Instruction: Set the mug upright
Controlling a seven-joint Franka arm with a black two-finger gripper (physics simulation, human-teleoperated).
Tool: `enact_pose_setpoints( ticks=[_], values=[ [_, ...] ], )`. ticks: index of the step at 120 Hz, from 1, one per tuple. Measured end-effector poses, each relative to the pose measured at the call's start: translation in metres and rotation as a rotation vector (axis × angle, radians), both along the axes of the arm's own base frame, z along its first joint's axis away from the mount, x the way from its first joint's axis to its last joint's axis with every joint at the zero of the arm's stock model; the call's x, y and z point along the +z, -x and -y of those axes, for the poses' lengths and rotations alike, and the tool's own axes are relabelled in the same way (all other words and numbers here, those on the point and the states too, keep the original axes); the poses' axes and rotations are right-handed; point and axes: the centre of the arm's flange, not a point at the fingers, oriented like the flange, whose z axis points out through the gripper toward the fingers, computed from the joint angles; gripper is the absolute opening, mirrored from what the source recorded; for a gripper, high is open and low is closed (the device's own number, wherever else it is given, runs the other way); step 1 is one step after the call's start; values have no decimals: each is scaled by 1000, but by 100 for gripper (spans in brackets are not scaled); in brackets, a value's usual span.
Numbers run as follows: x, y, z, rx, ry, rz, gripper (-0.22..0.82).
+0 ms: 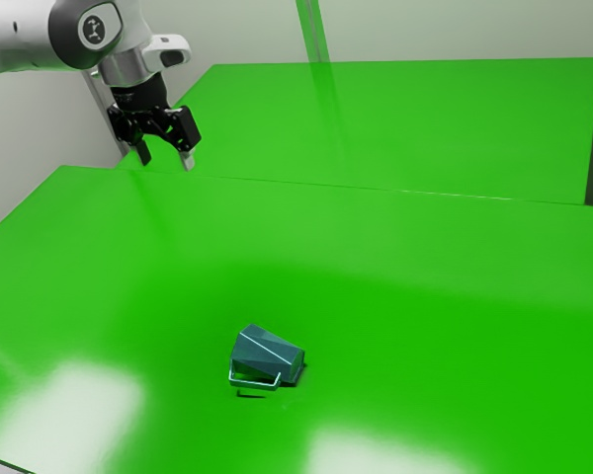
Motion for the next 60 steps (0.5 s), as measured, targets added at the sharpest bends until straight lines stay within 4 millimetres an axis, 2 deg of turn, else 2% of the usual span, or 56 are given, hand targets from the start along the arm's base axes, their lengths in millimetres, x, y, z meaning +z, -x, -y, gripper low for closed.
enact_pose_setpoints(
  ticks=[14,37,60],
  values=[
    [1,1,-1,2,0,1,59],
    [2,17,0,1,-3,-5,59],
    [-19,31,5,1,40,-14,59]
  ],
)
